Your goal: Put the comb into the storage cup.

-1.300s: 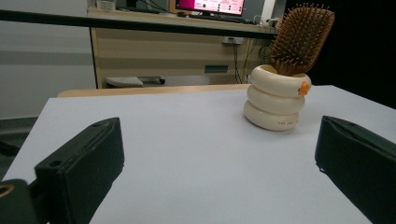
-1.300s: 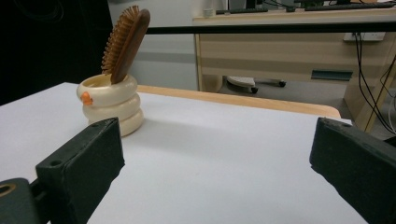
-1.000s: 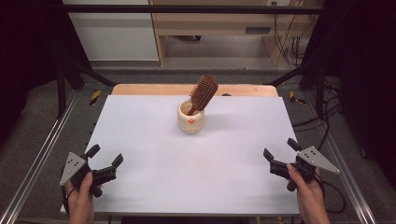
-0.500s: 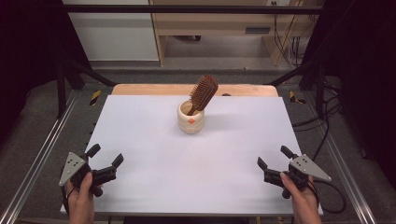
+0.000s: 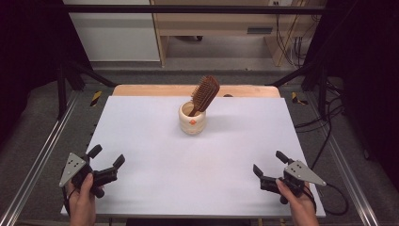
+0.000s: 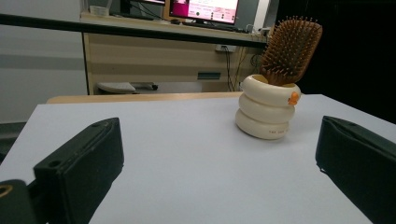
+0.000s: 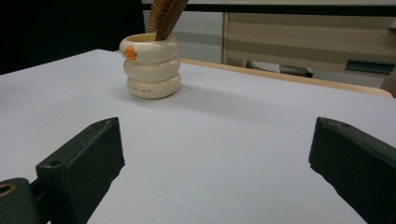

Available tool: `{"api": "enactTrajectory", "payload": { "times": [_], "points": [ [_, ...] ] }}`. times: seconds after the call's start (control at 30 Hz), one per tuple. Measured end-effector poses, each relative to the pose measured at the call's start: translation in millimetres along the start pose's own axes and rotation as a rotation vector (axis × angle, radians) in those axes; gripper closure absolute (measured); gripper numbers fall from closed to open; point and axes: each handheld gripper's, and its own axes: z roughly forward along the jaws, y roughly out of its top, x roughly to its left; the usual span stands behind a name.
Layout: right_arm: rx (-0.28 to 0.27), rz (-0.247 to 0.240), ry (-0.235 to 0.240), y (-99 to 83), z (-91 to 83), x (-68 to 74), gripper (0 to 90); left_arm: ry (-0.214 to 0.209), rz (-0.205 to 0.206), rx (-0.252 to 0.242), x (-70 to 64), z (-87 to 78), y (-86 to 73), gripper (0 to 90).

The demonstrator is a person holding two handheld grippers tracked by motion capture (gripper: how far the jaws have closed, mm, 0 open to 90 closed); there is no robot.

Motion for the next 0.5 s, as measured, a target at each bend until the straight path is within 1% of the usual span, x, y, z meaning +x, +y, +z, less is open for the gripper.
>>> {"api": "enactTrajectory", "payload": {
  "times": [0.27,0.33,0.5],
  "points": [
    [0.018,-0.003,0.034,-5.3,4.8,3.8,3.1,0.006,-0.001,0.002,1.2,-0.4,-0.7,1.1],
    [0.015,0.004,0.041,-5.3,5.6,4.6,3.1,0.006,0.001,0.003,1.1,-0.2,-0.9,1.1],
    [0.013,0.004,0.052,-6.1,8.4,6.2,3.1,-0.002,0.006,0.010,-0.6,0.7,-1.4,1.1]
  ]
}}
